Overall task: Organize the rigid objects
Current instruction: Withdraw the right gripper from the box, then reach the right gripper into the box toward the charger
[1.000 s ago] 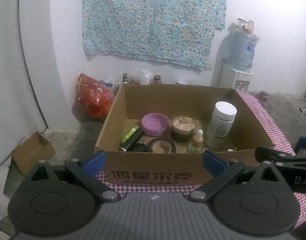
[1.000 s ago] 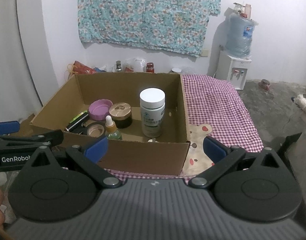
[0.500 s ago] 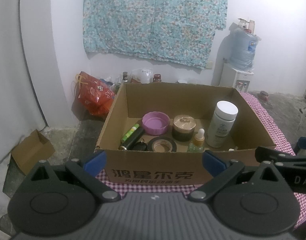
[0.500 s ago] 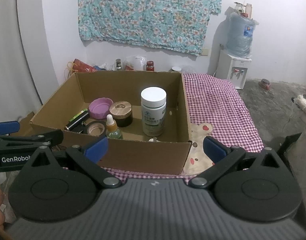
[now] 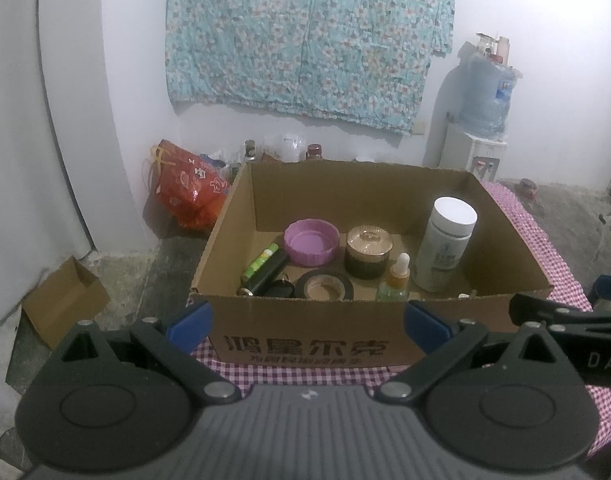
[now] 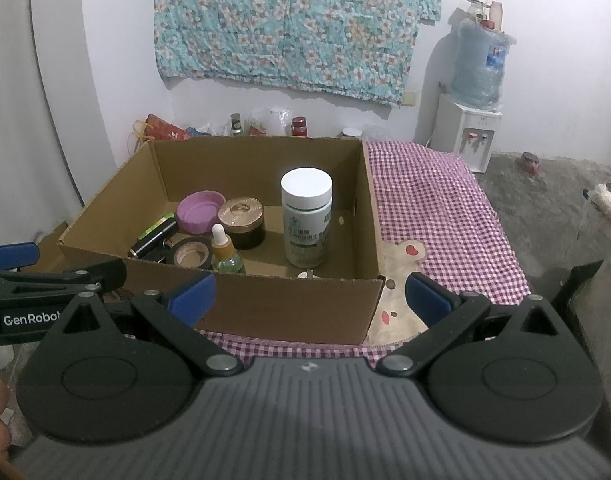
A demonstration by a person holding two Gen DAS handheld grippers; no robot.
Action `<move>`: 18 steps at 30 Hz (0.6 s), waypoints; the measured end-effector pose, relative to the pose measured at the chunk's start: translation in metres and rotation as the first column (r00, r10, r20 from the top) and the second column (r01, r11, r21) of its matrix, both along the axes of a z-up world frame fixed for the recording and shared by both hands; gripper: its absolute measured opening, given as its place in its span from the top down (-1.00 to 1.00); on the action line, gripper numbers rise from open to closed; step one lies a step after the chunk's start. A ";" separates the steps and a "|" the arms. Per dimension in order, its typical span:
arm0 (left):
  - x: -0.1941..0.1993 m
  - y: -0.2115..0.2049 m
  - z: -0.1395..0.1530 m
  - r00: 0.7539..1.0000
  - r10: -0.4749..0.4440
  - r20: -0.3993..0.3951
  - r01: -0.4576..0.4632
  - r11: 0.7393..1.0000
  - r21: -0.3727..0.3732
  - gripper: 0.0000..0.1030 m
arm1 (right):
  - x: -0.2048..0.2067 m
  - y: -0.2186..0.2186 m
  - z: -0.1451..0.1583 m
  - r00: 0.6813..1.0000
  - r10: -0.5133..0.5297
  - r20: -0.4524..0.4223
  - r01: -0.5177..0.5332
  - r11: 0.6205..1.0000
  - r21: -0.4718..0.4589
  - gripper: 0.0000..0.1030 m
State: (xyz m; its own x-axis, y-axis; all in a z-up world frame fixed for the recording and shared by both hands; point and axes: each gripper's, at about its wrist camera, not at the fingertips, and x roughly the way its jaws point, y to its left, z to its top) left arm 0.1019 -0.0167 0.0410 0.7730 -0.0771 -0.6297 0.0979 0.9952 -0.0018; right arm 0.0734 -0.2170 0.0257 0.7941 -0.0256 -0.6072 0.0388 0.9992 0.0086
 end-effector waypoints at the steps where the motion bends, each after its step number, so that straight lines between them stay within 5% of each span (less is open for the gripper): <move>1: 0.000 0.000 0.000 1.000 0.000 -0.001 0.000 1.000 0.000 -0.98 | 0.000 0.000 -0.001 1.000 -0.001 -0.002 0.001 1.000 0.001 -0.97; 13: 0.001 0.000 -0.001 1.000 -0.012 -0.007 0.012 1.000 -0.023 -0.99 | -0.001 -0.003 -0.003 1.000 0.013 -0.005 -0.013 1.000 0.011 -0.97; 18: 0.002 0.009 -0.003 1.000 -0.006 -0.015 0.006 1.000 -0.026 -0.99 | 0.001 -0.012 0.013 0.996 0.063 0.068 -0.065 0.997 0.032 -0.97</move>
